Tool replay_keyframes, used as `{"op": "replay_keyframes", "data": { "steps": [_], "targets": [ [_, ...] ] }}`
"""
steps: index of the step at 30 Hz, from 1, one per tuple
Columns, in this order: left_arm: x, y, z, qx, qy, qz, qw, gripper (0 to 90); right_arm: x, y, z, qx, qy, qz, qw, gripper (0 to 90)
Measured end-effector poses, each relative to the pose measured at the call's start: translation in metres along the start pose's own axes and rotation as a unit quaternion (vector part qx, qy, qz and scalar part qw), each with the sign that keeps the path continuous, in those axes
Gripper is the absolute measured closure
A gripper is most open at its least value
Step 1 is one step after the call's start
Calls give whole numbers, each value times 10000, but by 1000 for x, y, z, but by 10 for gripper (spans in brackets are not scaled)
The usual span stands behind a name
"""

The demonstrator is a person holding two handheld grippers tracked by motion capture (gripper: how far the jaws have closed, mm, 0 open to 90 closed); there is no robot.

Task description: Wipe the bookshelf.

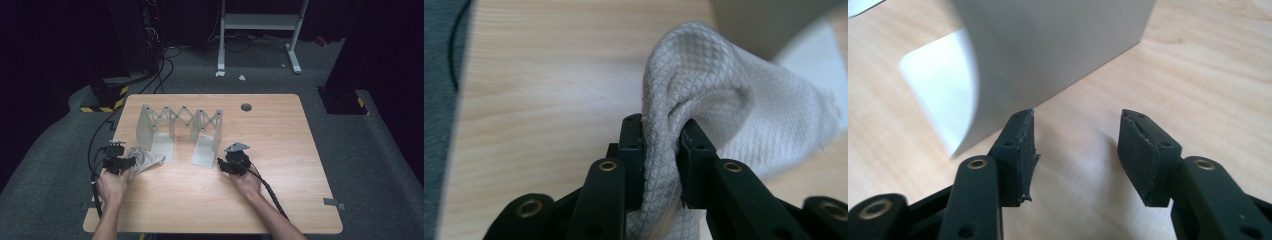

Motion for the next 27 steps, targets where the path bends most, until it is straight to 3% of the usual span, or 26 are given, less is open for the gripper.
{"op": "replay_keyframes", "data": {
  "steps": [1,2,4,8,10,11,13,18,24,27],
  "targets": [
    [0,0,0,0,0,0,10000,754,0,0,0,0,0,0,10000,500],
    [7,-2,4,101,-25,180,9998,753,4,6,-6,26,65,80,9999,510],
    [10,-4,7,181,-69,303,9994,752,11,12,-11,39,155,145,9998,510],
    [8,-3,11,212,-131,359,9990,690,25,18,-13,-45,257,184,9995,507],
    [4,-1,12,100,-127,155,9997,661,34,18,-9,-71,272,209,9994,503],
    [2,2,12,-19,22,-56,10000,617,38,15,-5,-97,215,222,9995,499],
    [3,7,11,-138,219,-259,9993,569,41,11,0,-102,161,163,9997,496],
    [5,22,12,-377,398,-503,9972,496,45,0,5,-78,25,-37,10000,492],
    [-2,35,21,-506,281,-653,9962,449,44,-9,6,-40,-20,-329,9994,531],
    [-5,33,23,-524,367,-783,9949,443,38,-10,6,11,-93,-402,9991,577]
  ]
}}
Point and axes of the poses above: each handheld gripper's, and its own axes: y roughly backward along the jaws, z roughly out of its top, x roughly to its left, the point moved 4 cm from there along -y, roughly forward along the jaws, and after that the axes turned 12 degrees about -y, right-handed, at the moved point
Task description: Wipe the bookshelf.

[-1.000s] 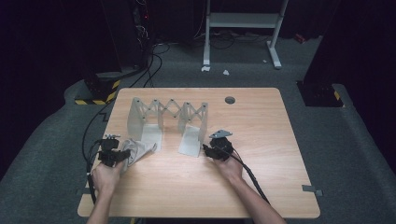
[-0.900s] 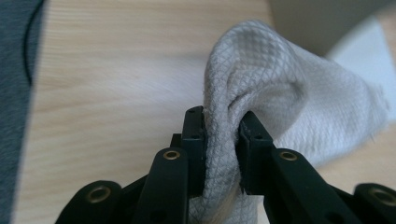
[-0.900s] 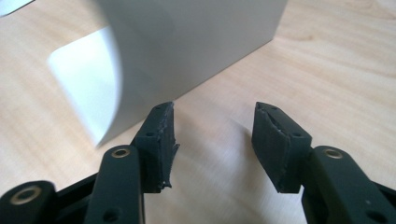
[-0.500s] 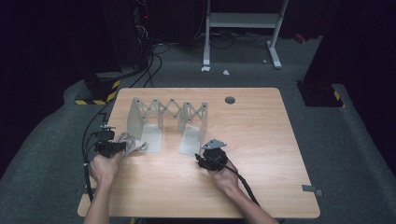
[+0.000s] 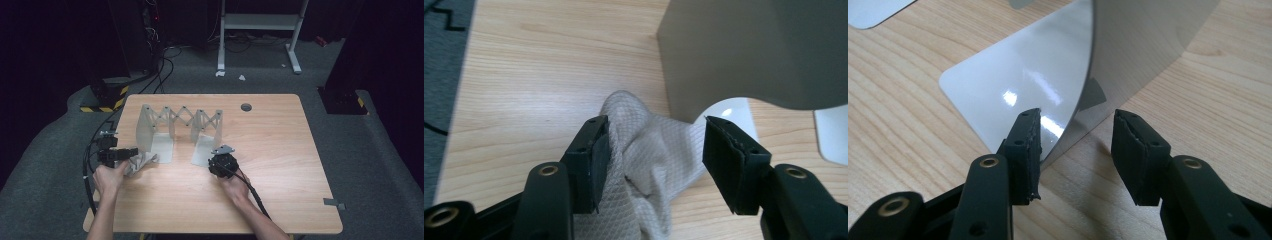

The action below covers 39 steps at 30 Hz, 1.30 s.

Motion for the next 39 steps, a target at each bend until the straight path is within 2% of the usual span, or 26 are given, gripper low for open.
{"op": "replay_keyframes", "data": {
  "steps": [5,9,18,19,20,21,22,24,25,26,27,28,30,31,32,33,36,37,39],
  "targets": [
    [0,-8,0,116,-17,-30,9999,442,-8,2,0,-9,-69,-46,10000,665],
    [-2,-13,2,78,44,-103,9999,443,-16,4,-1,-15,-141,-121,9998,716],
    [-10,-18,1,199,-172,-114,9996,443,-45,9,-1,-60,-202,-365,9991,824],
    [-10,-21,0,286,-273,-48,9992,445,-49,10,-1,-50,-227,-401,9989,837],
    [-10,-21,0,286,-273,-48,9992,447,-49,10,-1,-50,-227,-401,9989,837],
    [-10,-25,-2,396,-357,53,9986,450,-57,12,-1,-53,-241,-438,9987,842],
    [-10,-25,-2,396,-357,53,9986,454,-57,12,-1,-53,-241,-438,9987,842],
    [-5,-33,-5,625,-484,342,9963,461,-68,13,0,-8,-341,-452,9984,847],
    [-3,-36,-6,723,-510,428,9952,469,-71,13,1,5,-366,-471,9982,849],
    [-3,-36,-6,723,-510,428,9952,480,-71,13,1,5,-366,-471,9982,849],
    [2,-42,-10,913,-575,593,9924,492,-76,13,2,12,-440,-478,9979,849],
    [2,-42,-10,913,-575,593,9924,506,-76,13,2,12,-440,-478,9979,849],
    [8,-48,-18,1123,-598,754,9890,526,-82,13,3,22,-565,-466,9973,807],
    [10,-49,-20,1085,-550,742,9898,528,-84,14,3,32,-613,-464,9970,768],
    [10,-49,-20,1085,-550,742,9898,530,-84,14,3,32,-613,-464,9970,768],
    [10,-47,-21,1055,-494,735,9905,532,-86,18,2,56,-707,-383,9967,703],
    [6,-42,-21,1000,-566,710,9908,529,-83,27,0,2,-656,-327,9973,674],
    [1,-35,-21,867,-558,587,9929,524,-79,39,-4,-73,-536,-272,9982,663],
    [-5,-29,-21,729,-540,443,9949,505,-71,50,-9,-125,-454,-149,9988,659]
  ]
}}
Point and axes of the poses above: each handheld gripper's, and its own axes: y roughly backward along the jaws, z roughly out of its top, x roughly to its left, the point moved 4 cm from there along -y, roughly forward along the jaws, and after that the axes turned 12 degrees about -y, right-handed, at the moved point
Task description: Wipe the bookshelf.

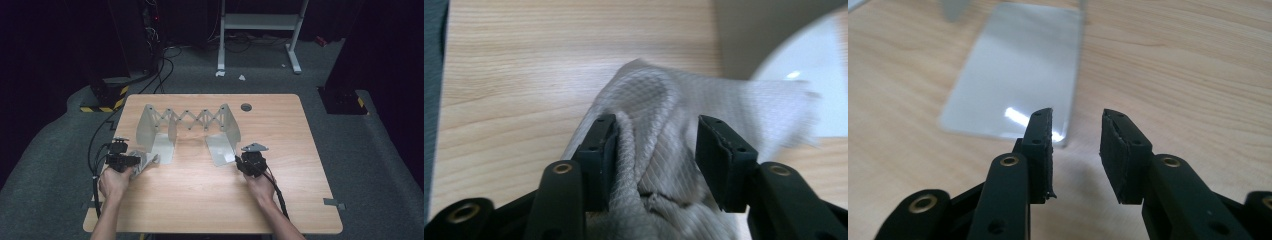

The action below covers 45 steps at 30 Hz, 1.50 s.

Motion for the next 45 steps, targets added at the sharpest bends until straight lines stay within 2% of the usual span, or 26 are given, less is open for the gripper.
{"op": "replay_keyframes", "data": {
  "steps": [2,3,5,6,7,8,10,12,13,15,16,19,20,22,24,27,33,36,37,40,43,45],
  "targets": [
    [-3,5,0,-75,-30,-73,9999,482,5,5,-2,-3,74,69,9999,659],
    [-7,10,-1,-166,-49,-189,9997,474,17,14,-5,-85,285,183,9994,662],
    [-11,16,-2,-257,-30,-348,9991,460,29,20,-4,-109,450,348,9983,656],
    [-12,18,-2,-299,-36,-429,9986,454,35,20,-3,-91,530,416,9977,648],
    [-12,18,-2,-299,-36,-429,9986,446,35,20,-3,-91,530,416,9977,648],
    [-16,24,-1,-367,-75,-522,9979,443,45,17,3,-27,631,503,9967,634],
    [-19,29,1,-418,-142,-560,9975,437,52,12,11,48,641,589,9962,624],
    [-20,31,2,-437,-163,-550,9974,424,57,7,20,88,684,600,9958,612],
    [-22,38,3,-535,-170,-613,9965,422,57,4,24,101,716,574,9957,608],
    [-23,43,4,-607,-177,-626,9960,417,56,4,28,137,719,557,9958,607],
    [-26,52,6,-733,-233,-634,9950,415,54,5,28,146,693,533,9961,608],
    [-28,58,8,-779,-285,-651,9944,407,47,7,27,134,653,466,9967,617],
    [-30,60,11,-765,-340,-652,9944,406,38,10,25,118,582,386,9975,637],
    [-32,59,14,-743,-364,-638,9945,406,34,10,24,124,559,346,9978,646],
    [-34,55,21,-680,-364,-576,9954,414,24,8,21,199,558,114,9982,680],
    [-34,48,29,-635,-350,-451,9963,437,15,3,17,234,429,-15,9988,687],
    [-35,46,44,-782,-397,-286,9957,484,5,0,19,155,185,-62,9997,681],
    [-36,48,49,-827,-437,-236,9953,517,4,2,24,82,108,-24,9999,683],
    [-37,50,53,-868,-465,-226,9949,563,2,4,29,43,19,-20,10000,703],
    [-39,52,59,-824,-539,-59,9951,624,-1,6,37,-38,-12,-63,10000,769],
    [-39,53,61,-810,-547,-110,9952,702,-3,8,42,-103,7,-106,9999,817],
    [-43,54,61,-773,-660,-100,9948,747,-7,8,46,-175,-14,-192,9997,886]
  ]
}}
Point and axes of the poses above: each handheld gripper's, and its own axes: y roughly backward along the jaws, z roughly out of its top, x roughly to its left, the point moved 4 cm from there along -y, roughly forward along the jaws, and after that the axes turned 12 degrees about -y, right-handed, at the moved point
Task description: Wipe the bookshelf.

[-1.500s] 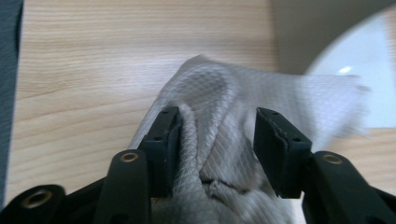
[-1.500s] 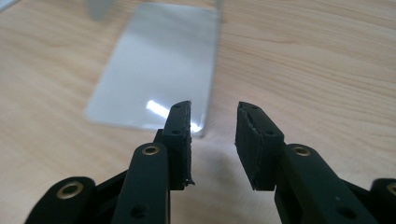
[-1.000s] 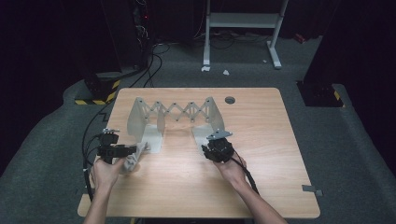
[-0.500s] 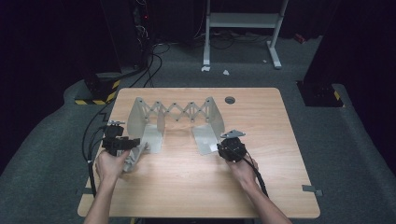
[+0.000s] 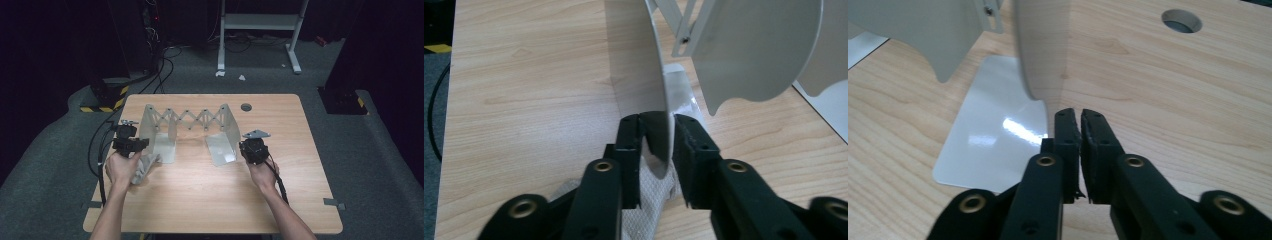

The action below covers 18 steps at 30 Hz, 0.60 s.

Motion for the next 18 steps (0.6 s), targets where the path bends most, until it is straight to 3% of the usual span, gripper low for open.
{"op": "replay_keyframes", "data": {
  "steps": [5,8,9,11,12,13,18],
  "targets": [
    [-10,1,2,104,-190,7,9998,786,-13,0,2,8,-201,-59,9998,900],
    [-14,1,2,137,-258,-2,9996,785,-15,3,4,-36,-223,-15,9997,900],
    [-16,1,3,151,-270,-36,9995,784,-14,5,3,-16,-218,102,9997,893],
    [-19,1,4,148,-297,-58,9994,784,-9,8,2,13,-154,344,9993,799],
    [-19,1,4,148,-297,-58,9994,784,-9,8,2,13,-154,344,9993,799],
    [-21,1,4,159,-311,-80,9994,784,-6,9,1,25,-69,467,9989,726],
    [-26,2,4,159,-332,-142,9992,784,-8,6,1,92,-172,505,9985,656]
  ]
}}
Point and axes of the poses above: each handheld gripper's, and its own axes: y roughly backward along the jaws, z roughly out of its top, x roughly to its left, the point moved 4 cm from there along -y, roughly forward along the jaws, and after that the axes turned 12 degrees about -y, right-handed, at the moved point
